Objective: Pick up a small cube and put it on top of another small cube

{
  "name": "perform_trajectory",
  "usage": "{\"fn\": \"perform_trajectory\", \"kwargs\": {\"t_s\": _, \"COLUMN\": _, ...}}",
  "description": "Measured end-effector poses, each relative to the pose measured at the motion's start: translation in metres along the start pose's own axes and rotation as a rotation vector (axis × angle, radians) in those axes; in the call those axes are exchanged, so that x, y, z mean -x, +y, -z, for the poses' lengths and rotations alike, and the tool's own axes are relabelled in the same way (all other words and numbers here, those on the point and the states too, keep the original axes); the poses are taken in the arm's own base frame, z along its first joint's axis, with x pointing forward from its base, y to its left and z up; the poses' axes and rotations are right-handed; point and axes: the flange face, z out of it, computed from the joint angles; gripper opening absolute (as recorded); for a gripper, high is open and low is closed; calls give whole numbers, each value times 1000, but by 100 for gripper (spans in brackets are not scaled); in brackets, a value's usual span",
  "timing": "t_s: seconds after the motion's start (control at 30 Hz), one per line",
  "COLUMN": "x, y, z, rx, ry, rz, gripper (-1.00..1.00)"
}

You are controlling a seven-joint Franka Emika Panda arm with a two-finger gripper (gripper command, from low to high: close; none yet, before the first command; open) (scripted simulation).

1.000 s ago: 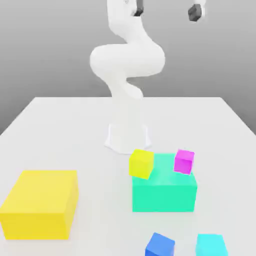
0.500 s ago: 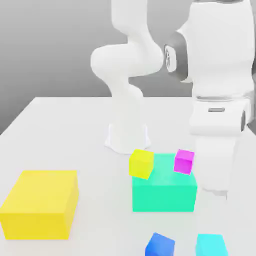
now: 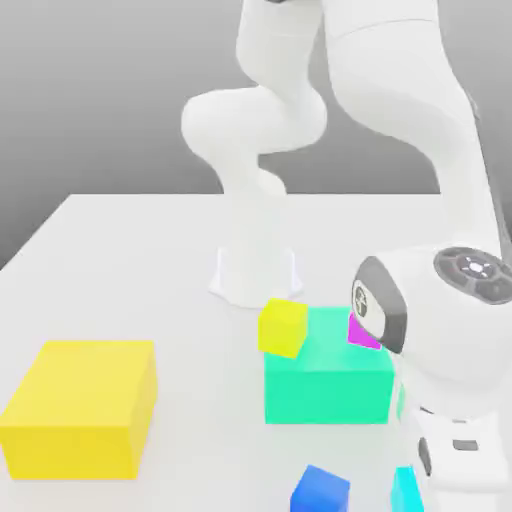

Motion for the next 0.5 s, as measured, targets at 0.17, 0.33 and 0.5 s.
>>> {"fn": "perform_trajectory", "kwargs": {"t_s": 0.17, "x": 0, "y": 0, "z": 34, "rx": 1, "ry": 0, "rz": 2, "gripper": -100}}
{"fn": "perform_trajectory", "kwargs": {"t_s": 0.33, "x": 24, "y": 3, "z": 87, "rx": -34, "ry": 5, "rz": -119, "gripper": -100}}
{"fn": "perform_trajectory", "kwargs": {"t_s": 0.5, "x": 64, "y": 6, "z": 127, "rx": -72, "ry": 9, "rz": -294, "gripper": -100}}
